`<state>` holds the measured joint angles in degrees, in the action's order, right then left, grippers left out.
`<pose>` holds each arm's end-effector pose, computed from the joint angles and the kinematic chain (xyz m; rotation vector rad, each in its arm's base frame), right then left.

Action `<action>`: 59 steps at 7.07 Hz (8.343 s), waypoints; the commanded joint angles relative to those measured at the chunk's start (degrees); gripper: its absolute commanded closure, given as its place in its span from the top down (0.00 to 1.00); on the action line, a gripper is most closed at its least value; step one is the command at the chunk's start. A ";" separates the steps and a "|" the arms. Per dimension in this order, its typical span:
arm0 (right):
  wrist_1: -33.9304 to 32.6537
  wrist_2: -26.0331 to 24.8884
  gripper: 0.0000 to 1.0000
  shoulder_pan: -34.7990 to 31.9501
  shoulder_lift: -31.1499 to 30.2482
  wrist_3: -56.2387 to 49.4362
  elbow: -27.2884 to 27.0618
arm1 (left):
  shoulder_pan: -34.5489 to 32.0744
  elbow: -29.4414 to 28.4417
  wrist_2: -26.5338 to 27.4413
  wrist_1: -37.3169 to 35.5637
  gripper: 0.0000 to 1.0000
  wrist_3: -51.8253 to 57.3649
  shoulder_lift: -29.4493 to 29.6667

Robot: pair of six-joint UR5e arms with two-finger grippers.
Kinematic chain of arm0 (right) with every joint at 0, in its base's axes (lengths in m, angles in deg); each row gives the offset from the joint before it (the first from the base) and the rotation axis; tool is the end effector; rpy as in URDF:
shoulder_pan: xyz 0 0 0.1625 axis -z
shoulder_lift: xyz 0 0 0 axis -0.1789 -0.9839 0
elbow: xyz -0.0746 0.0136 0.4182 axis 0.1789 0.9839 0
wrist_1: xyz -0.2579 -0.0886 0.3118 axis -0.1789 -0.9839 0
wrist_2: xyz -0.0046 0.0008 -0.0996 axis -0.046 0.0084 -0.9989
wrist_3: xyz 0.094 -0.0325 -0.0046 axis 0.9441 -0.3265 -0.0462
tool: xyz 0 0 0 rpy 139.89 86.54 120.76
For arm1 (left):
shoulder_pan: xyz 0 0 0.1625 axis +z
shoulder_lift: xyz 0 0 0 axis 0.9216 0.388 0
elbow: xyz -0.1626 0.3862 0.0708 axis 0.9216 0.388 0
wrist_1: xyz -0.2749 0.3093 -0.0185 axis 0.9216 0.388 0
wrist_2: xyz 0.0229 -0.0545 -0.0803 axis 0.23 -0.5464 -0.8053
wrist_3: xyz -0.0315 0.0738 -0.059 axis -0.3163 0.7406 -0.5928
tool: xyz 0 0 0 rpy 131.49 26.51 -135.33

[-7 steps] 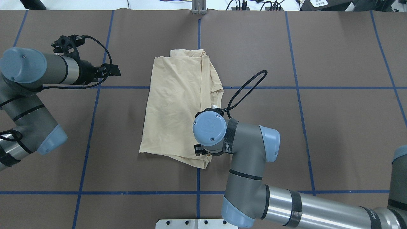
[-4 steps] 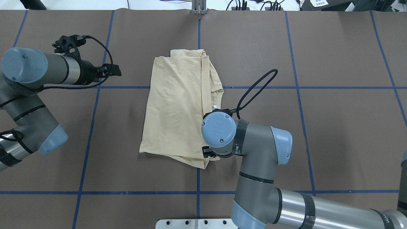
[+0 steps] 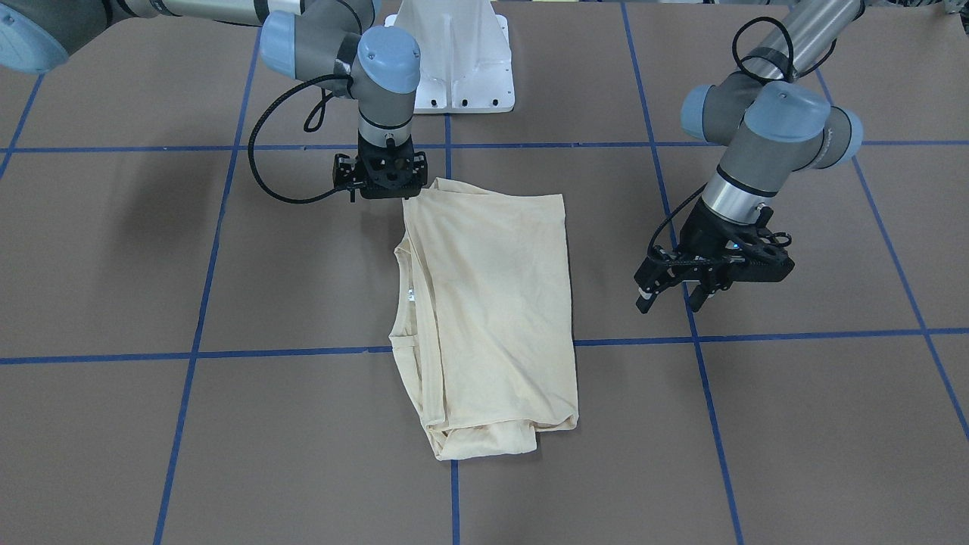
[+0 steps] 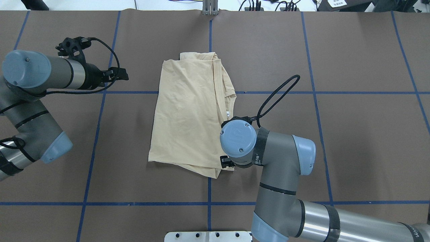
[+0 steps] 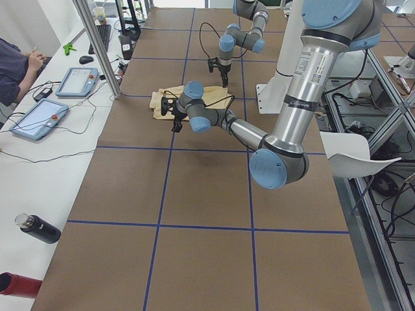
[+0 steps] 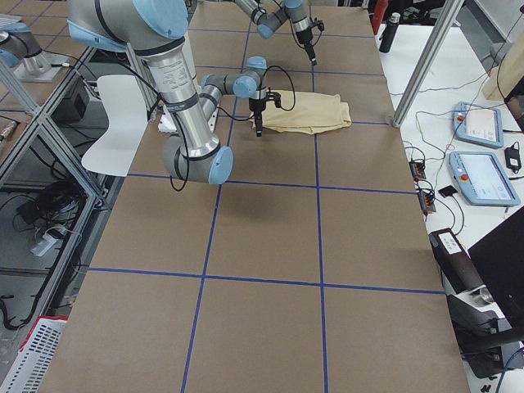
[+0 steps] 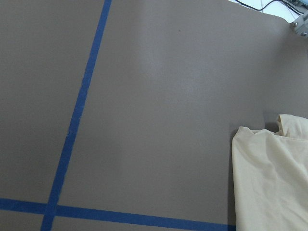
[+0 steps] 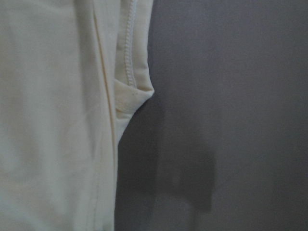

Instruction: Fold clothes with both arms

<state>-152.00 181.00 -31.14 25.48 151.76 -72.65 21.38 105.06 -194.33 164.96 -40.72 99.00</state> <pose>-0.5761 -0.3438 0.2547 0.0776 -0.6009 -0.1304 0.3631 -0.5286 0.3782 0.3589 1.0569 -0.3349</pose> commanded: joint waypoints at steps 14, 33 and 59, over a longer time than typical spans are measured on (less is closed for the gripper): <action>15.35 -3.00 1.00 -9.22 6.35 -10.00 17.53 | 0.18 -0.58 -0.02 0.09 1.00 -0.42 0.48; 15.79 14.23 1.00 -12.21 -0.86 9.34 -0.75 | 18.72 7.51 -0.03 -0.09 1.00 -25.73 -1.10; 17.99 3.96 1.00 -1.24 0.45 42.68 -0.75 | 21.36 9.88 -0.64 -6.24 0.00 -25.82 -1.89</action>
<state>-134.02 187.95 -35.06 25.45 186.55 -73.92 42.79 114.78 -195.00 158.81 -66.54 97.14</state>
